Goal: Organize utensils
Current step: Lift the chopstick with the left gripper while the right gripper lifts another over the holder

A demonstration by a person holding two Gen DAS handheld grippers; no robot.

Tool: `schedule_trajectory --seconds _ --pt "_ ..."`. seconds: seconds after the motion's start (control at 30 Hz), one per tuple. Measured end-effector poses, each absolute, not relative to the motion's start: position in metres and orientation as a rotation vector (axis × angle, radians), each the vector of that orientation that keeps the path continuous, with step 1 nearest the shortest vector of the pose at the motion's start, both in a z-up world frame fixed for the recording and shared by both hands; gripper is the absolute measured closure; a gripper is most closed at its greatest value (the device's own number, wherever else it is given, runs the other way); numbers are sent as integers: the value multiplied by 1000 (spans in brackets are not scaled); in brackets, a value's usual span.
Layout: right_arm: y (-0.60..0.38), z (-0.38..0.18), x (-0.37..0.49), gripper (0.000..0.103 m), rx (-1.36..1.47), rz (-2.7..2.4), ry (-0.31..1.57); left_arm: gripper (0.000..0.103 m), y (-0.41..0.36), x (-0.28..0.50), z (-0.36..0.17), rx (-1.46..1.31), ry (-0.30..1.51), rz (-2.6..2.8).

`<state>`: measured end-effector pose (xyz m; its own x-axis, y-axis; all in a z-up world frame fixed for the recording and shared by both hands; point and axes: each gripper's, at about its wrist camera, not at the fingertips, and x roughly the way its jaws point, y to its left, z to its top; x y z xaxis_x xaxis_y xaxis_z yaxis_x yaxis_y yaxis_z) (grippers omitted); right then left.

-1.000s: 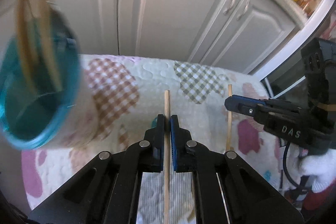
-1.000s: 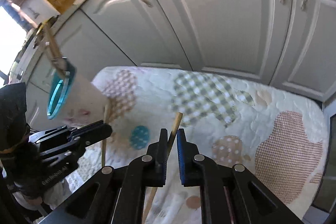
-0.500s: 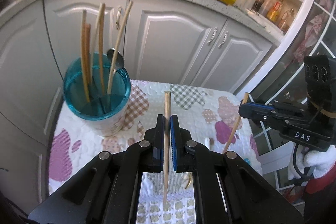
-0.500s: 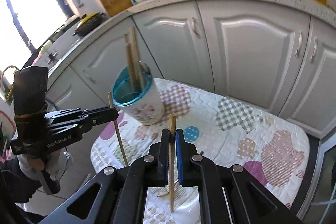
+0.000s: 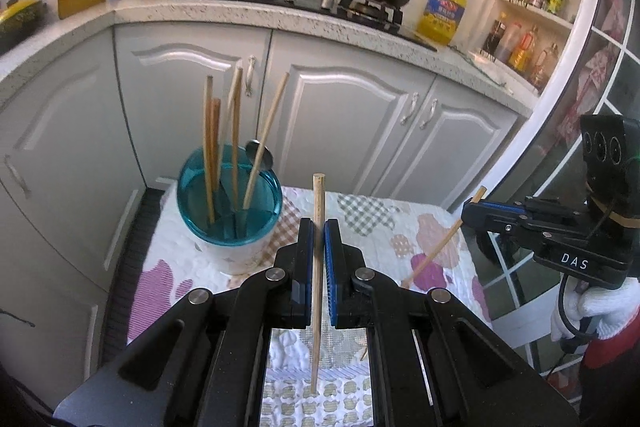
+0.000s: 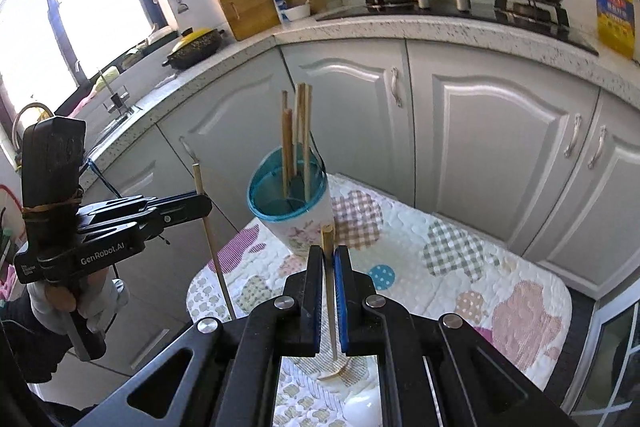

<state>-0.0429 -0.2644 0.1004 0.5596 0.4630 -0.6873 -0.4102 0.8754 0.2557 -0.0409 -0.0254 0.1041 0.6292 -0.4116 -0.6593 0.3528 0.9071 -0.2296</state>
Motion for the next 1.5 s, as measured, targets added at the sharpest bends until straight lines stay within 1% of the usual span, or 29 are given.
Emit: schedule_trajectory --seconds 0.17,0.43,0.57,0.67,0.73,0.77,0.93,1.03,1.2,1.27,1.3,1.33,1.37,1.47,1.5 --pt "-253 120 -42 98 54 540 798 99 -13 -42 118 -102 746 -425" --pt "-238 153 -34 98 19 571 737 99 16 -32 156 -156 667 -392" --pt "-237 150 -27 98 31 587 749 99 21 -28 155 -167 669 -383" --pt "-239 127 -22 98 43 605 817 99 22 -27 148 -175 683 -384" --pt "-238 95 -19 92 -2 597 911 99 22 -26 145 -181 693 -387" --pt "-238 81 -18 91 -16 592 946 99 22 -26 143 -184 696 -386" --pt "-225 -6 -24 91 -152 597 1144 99 22 -23 138 -184 712 -381" --pt "-214 -36 -35 90 -247 658 1204 99 26 -23 138 -178 713 -372" --pt "-197 -60 -35 89 -381 710 1236 99 29 -21 132 -185 729 -357" --pt "-193 -69 -36 86 -422 734 1243 99 31 -21 130 -185 733 -352" --pt "-190 -71 -37 81 -439 750 1244 99 32 -21 129 -186 736 -347" --pt "-187 -73 -38 74 -453 770 1249 99 33 -20 129 -188 739 -343" --pt "-185 -76 -37 72 -464 779 1258 99 35 -20 128 -191 740 -339" --pt "-179 -89 -32 72 -509 761 1289 99 39 -19 126 -200 743 -329" --pt "-179 -94 -30 75 -510 744 1304 99 40 -19 125 -204 745 -327"
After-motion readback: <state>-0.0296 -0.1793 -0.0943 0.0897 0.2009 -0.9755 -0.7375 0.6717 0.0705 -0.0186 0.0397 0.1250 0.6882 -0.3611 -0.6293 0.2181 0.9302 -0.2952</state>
